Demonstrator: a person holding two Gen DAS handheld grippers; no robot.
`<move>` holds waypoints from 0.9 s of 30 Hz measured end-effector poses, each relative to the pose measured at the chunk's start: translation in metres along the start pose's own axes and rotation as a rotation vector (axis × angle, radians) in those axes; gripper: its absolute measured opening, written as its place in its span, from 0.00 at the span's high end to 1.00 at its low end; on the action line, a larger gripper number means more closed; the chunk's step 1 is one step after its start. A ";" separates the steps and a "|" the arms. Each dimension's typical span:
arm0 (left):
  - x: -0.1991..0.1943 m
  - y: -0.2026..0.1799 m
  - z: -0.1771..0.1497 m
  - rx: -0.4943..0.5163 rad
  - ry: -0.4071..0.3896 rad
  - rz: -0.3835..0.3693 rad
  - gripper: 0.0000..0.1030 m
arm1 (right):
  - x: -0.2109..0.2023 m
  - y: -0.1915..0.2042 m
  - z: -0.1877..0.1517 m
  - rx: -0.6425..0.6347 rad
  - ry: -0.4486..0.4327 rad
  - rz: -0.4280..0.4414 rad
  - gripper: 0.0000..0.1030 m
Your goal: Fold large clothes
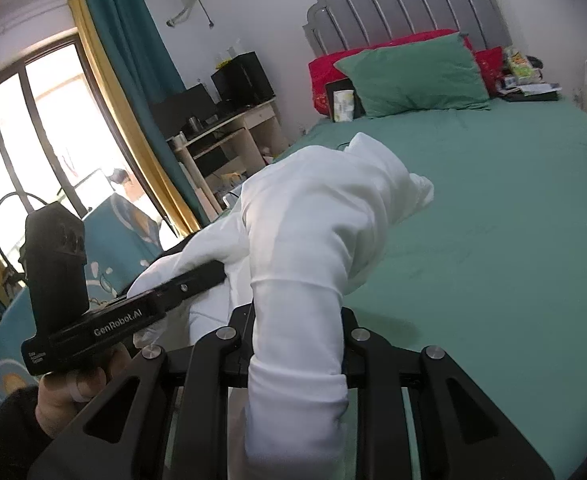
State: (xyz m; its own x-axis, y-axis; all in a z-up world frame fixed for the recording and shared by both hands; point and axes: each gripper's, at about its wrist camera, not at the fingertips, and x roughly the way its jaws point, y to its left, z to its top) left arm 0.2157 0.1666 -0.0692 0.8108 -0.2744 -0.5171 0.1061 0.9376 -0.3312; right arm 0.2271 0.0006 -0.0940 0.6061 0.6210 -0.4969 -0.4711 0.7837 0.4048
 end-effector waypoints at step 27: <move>0.105 0.115 -0.006 -0.081 0.350 0.273 0.72 | 0.146 -0.061 -0.051 0.226 0.219 -0.034 0.45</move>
State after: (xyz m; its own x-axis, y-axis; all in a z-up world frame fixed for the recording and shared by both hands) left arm 0.3093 0.2440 -0.1663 0.5576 -0.0877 -0.8254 -0.1414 0.9698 -0.1986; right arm 0.3121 0.0440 -0.2305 0.4551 0.6014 -0.6566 -0.2839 0.7969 0.5332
